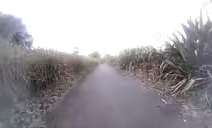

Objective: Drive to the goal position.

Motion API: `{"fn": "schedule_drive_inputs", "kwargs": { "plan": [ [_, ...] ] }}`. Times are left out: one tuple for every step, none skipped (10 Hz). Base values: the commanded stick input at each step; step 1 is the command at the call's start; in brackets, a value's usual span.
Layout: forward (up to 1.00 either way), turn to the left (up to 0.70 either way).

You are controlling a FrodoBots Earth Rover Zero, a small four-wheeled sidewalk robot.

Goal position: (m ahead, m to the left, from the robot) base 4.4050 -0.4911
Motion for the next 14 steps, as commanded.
{"fn": "schedule_drive_inputs", "kwargs": {
  "plan": [
    [0.70, 0.00],
    [0.70, 0.00],
    [0.70, 0.00],
    [0.70, 0.00],
    [0.70, 0.00],
    [0.70, 0.00],
    [0.70, 0.00],
    [0.70, 0.00],
    [0.70, 0.00],
    [0.70, 0.00],
    [0.70, 0.00],
    [0.70, 0.00],
    [0.70, 0.00],
    [0.70, 0.00]
  ]
}}
